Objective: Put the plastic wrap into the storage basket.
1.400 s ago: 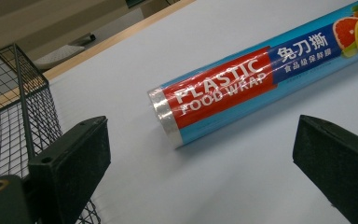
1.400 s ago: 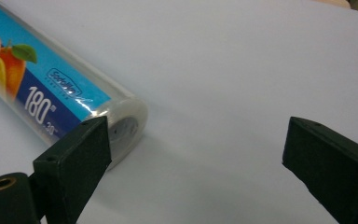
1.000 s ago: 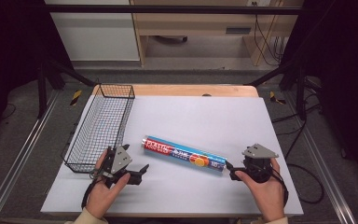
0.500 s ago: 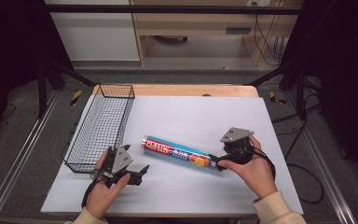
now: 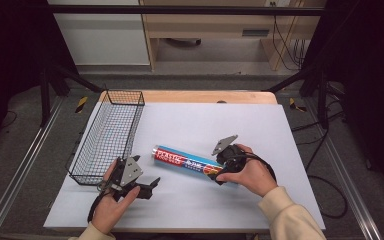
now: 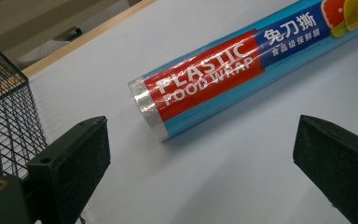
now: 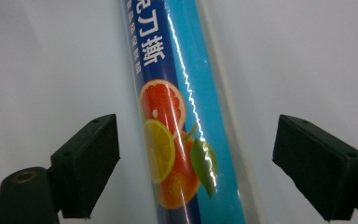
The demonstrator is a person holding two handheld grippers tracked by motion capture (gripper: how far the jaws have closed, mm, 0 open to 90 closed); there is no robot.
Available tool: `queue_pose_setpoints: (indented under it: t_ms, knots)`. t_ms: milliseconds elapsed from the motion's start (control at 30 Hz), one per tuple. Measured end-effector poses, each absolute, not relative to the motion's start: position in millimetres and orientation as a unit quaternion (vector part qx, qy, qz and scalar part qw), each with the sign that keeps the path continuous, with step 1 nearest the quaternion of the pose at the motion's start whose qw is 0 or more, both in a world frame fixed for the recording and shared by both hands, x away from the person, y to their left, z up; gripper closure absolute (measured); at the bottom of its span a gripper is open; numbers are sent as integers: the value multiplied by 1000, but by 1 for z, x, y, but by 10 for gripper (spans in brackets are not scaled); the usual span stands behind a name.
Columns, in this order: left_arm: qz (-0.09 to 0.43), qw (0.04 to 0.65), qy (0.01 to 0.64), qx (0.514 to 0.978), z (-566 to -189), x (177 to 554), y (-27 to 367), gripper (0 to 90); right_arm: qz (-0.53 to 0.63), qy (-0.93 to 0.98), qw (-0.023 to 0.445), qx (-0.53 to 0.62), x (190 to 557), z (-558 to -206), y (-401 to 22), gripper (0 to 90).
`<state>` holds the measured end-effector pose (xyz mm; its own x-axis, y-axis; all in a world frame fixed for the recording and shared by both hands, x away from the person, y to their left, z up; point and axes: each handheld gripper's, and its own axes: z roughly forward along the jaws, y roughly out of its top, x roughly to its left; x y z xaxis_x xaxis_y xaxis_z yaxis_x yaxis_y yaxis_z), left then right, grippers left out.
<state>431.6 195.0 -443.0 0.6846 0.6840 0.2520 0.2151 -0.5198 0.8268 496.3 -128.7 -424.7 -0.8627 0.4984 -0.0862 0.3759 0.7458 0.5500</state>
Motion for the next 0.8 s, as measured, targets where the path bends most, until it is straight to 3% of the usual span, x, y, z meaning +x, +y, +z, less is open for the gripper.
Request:
queue_pose_setpoints:
  t_ms: [800]
  knots:
    - [279, 403, 265, 830, -444, 431, 193, 40, 218, 946, 84, 225, 516, -451, -108, 270]
